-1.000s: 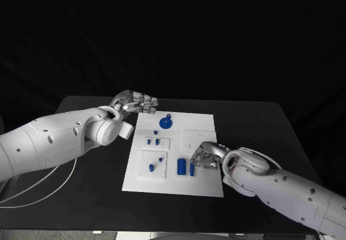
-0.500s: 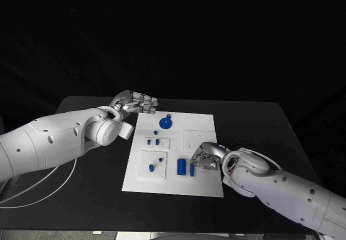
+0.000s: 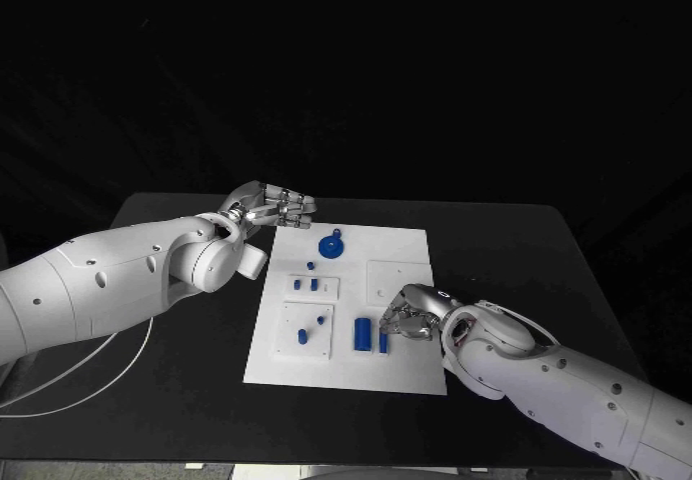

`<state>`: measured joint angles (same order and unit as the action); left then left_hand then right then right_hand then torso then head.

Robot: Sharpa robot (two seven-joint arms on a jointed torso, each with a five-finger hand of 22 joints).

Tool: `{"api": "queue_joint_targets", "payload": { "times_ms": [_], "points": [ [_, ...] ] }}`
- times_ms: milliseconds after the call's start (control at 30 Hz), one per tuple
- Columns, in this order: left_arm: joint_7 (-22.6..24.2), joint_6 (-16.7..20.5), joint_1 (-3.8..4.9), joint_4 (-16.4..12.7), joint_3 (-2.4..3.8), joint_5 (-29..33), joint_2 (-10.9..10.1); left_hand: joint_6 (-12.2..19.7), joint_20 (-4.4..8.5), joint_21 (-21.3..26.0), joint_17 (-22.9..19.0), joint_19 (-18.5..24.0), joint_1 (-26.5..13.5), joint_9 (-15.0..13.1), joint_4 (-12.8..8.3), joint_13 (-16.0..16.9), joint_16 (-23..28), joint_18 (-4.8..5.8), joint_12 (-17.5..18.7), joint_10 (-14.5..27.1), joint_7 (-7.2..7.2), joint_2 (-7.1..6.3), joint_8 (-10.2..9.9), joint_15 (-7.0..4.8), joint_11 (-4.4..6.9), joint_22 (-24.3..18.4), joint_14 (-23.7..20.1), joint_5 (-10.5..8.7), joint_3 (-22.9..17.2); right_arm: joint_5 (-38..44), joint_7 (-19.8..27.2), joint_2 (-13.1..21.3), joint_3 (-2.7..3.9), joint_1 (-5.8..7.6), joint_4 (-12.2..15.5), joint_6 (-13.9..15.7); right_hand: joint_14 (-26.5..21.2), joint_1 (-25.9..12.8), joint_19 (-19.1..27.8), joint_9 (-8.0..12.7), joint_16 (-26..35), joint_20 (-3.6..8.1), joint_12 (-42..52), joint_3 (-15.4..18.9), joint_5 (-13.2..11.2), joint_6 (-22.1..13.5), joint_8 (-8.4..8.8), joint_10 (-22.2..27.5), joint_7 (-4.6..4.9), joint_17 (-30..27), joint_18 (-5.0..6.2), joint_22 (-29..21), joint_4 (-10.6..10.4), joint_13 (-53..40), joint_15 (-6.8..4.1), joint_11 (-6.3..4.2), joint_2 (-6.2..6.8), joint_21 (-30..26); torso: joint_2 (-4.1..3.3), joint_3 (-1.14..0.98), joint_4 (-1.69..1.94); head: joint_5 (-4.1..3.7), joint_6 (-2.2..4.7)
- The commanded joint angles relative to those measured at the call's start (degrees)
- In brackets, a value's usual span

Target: Assemble the parts on the task board

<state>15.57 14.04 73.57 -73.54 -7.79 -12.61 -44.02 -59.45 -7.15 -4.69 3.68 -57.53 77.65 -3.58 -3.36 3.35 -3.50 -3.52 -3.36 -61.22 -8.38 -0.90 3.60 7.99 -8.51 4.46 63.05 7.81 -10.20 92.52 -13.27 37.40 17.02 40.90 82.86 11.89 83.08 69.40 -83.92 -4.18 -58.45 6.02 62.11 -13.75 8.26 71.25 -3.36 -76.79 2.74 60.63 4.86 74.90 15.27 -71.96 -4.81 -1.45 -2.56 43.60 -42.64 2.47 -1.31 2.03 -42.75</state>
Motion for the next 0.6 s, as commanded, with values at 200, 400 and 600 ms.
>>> {"api": "queue_joint_targets", "payload": {
  "times_ms": [200,400,600],
  "points": [
    [0.33,-0.84,-0.06,-0.05,0.01,-0.18,0.17,0.49,-0.26,0.24,0.0,-0.21,0.1,0.0,0.27,-0.03,-0.02,-0.31,0.04,0.55,0.04,0.49,0.0,0.15,0.02,-0.06,-0.38,0.26,-0.02,4.92,-0.94,-0.5,-0.06,-0.74,-0.4,3.73,0.12,1.9,-3.28,-0.65,0.06,0.43,-0.42,1.57,-2.36,2.0,-0.36,-0.14,-0.31,0.13,-0.19,2.31,0.78,0.16,-0.52,-0.58,-0.41,0.2,-0.01,-0.01,0.0,-0.03,-0.07],
    [0.28,-0.84,-0.06,-0.04,-0.01,-0.18,0.13,0.49,-0.26,0.24,0.0,-0.21,0.1,0.0,0.27,-0.03,-0.02,-0.31,0.04,0.55,0.04,0.49,0.0,0.15,0.02,-0.06,-0.38,0.26,-0.02,5.36,-0.68,-0.45,-0.06,-0.92,-0.47,4.69,0.11,2.75,-3.26,-1.16,0.26,0.35,-0.58,-0.19,-3.65,2.61,-0.32,-0.48,-0.06,-0.02,-0.21,2.36,0.98,0.22,-0.42,-0.53,-0.28,0.22,0.0,-0.01,-0.04,0.0,-0.14],
    [0.24,-0.89,-0.06,-0.05,-0.03,-0.18,0.15,0.49,-0.26,0.24,0.0,-0.21,0.1,0.0,0.27,-0.03,-0.02,-0.31,0.04,0.55,0.04,0.49,0.0,0.15,0.02,-0.06,-0.38,0.26,-0.02,5.08,0.17,-0.45,-0.06,-1.02,-0.36,4.94,0.15,2.73,-3.27,-1.39,0.26,0.26,-0.47,-1.86,-5.21,2.9,-0.35,-0.74,0.05,-0.03,-0.27,2.48,1.02,-0.01,-0.32,-0.55,0.05,0.4,0.0,0.01,-0.02,-0.01,-0.16]
  ]
}}
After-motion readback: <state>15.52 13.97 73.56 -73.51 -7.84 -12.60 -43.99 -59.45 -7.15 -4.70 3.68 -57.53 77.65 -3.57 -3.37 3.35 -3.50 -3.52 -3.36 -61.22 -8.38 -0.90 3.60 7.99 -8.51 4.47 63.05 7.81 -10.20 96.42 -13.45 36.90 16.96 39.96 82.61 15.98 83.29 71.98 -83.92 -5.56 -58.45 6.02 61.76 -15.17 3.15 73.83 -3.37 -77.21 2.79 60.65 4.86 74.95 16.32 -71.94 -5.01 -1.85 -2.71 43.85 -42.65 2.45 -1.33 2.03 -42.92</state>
